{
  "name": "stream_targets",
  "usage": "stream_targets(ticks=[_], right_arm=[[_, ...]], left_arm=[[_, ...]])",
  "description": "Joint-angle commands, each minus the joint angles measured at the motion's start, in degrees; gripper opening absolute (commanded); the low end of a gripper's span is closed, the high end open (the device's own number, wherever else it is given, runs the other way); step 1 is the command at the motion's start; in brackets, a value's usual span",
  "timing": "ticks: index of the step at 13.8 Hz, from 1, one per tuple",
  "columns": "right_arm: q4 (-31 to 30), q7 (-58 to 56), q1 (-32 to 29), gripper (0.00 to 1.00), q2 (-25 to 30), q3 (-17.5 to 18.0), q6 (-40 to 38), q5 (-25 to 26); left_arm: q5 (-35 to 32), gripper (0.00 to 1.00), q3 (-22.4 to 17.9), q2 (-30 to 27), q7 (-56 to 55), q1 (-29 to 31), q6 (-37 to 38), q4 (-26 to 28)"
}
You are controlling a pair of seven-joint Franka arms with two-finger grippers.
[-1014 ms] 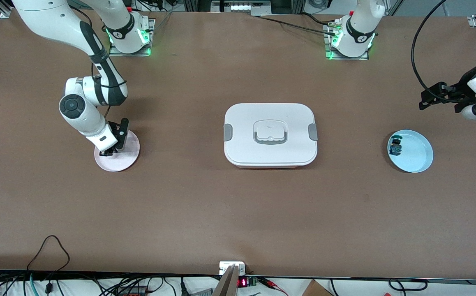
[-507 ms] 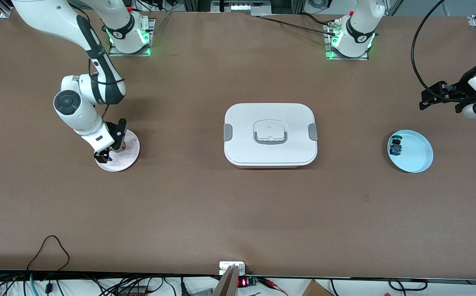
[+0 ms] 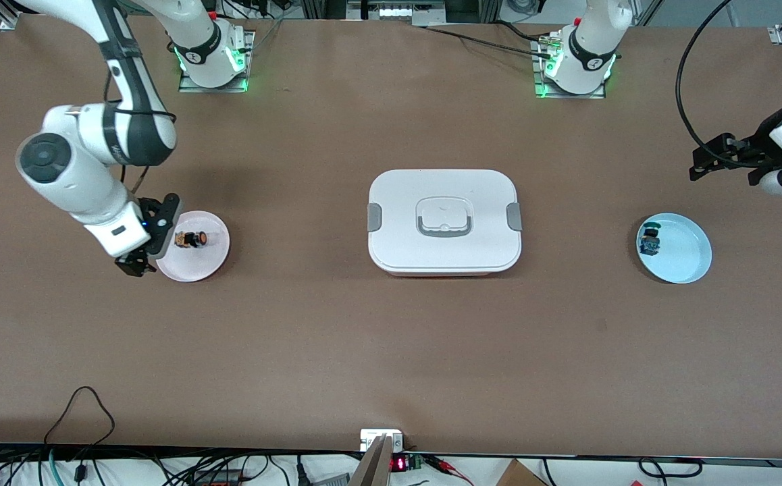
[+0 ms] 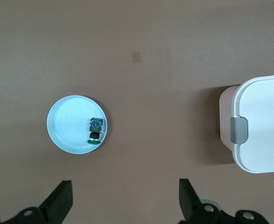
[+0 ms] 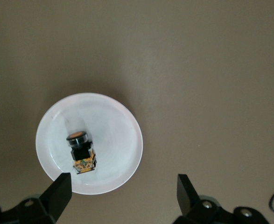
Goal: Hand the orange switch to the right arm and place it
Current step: 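Open the right gripper and raise it away from the plate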
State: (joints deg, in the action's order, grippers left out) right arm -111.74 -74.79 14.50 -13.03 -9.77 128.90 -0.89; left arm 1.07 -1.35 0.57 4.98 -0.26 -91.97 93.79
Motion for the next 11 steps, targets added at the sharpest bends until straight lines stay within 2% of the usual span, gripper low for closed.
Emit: stream_targets(ticks=[1,2,4,7,11], right_arm=[[7.13,2.0,0.0,1.0,-0.07,-0.95,-5.49,-5.43],[8.2,5.49,0.0,1.0,0.54,-1.04,-6.55,-5.44],[9.61,19.68,0.0,1.0,2.03,-1.04,-10.75,-5.01],[12.86,35.27,-0.17,1.0,2.74,-1.13,-20.94,-3.25],[18.83,64.09,0.18,1.0,3.0,-0.95,-35.44,-2.98]], left_arm=[[-1.16,1.0,-0.06,0.74,1.0,-0.01,0.66,-1.68],[-1.16,1.0,-0.06,0.74,1.0,-0.01,0.66,-1.68],[-1.16,1.0,-0.06,0.74,1.0,-0.01,0.66,-1.68],[-1.16,1.0,-0.14,0.74,1.0,-0.01,0.66,-1.68],[-1.16,1.0,-0.06,0.74,1.0,-0.01,0.66,-1.76]])
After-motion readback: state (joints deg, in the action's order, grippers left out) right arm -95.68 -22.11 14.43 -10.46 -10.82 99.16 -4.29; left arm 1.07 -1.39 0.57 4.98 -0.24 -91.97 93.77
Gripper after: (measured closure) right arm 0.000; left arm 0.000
